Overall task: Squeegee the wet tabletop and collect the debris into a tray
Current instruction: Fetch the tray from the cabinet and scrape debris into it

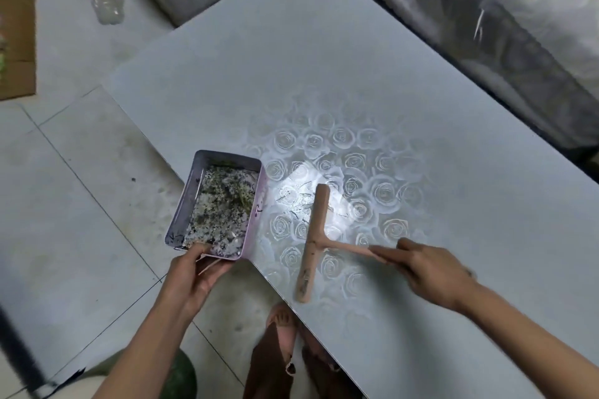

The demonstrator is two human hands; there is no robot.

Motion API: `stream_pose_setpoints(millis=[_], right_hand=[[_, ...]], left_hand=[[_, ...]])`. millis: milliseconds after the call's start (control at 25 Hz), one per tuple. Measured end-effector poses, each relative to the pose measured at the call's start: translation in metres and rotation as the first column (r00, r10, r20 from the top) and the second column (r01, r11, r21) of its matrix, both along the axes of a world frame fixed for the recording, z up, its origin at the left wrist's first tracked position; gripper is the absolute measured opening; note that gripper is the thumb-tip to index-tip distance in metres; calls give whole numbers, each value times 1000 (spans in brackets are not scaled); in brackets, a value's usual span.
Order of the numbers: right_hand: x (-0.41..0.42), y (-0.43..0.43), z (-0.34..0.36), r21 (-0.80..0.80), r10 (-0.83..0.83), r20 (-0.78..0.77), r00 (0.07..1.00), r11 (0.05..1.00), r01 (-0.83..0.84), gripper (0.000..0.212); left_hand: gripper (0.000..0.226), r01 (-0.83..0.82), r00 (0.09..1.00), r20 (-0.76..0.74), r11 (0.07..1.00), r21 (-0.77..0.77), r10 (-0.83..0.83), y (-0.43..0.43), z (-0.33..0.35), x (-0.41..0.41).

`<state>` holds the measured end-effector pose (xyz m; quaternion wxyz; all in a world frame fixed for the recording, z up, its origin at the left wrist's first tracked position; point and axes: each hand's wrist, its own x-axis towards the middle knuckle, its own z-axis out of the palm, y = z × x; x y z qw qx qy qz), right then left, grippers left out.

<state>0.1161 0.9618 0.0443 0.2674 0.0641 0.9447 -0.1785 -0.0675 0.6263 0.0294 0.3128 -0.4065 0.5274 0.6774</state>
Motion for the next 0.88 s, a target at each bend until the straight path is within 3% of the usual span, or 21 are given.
stream_pose_setpoints(millis=[160, 240, 400, 520, 720, 880], right_hand=[[20, 86, 34, 141, -50, 126, 991, 990, 32, 42], [11, 82, 35, 211, 4, 181, 983, 977, -43, 42], [-35, 24, 7, 83, 160, 112, 981, 982, -170, 50], [-62, 31, 7, 69, 251, 42, 967, 965, -254, 46], [-72, 92, 32, 93, 232, 109, 967, 966, -242, 43], [-94, 52, 16, 50, 300, 108, 948, 951, -307, 45]], left_hand=[[10, -64, 998, 9, 998, 5, 64, -19, 2, 12], [9, -143, 989, 30, 990, 18, 143, -29, 5, 22], [11, -315, 948, 65, 949, 31, 312, -46, -1, 49], [15, -446, 892, 88, 894, 30, 443, -60, -19, 72], [18, -581, 805, 169, 814, 30, 568, -66, -54, 96], [15, -630, 764, 205, 776, 33, 612, -49, -85, 101]])
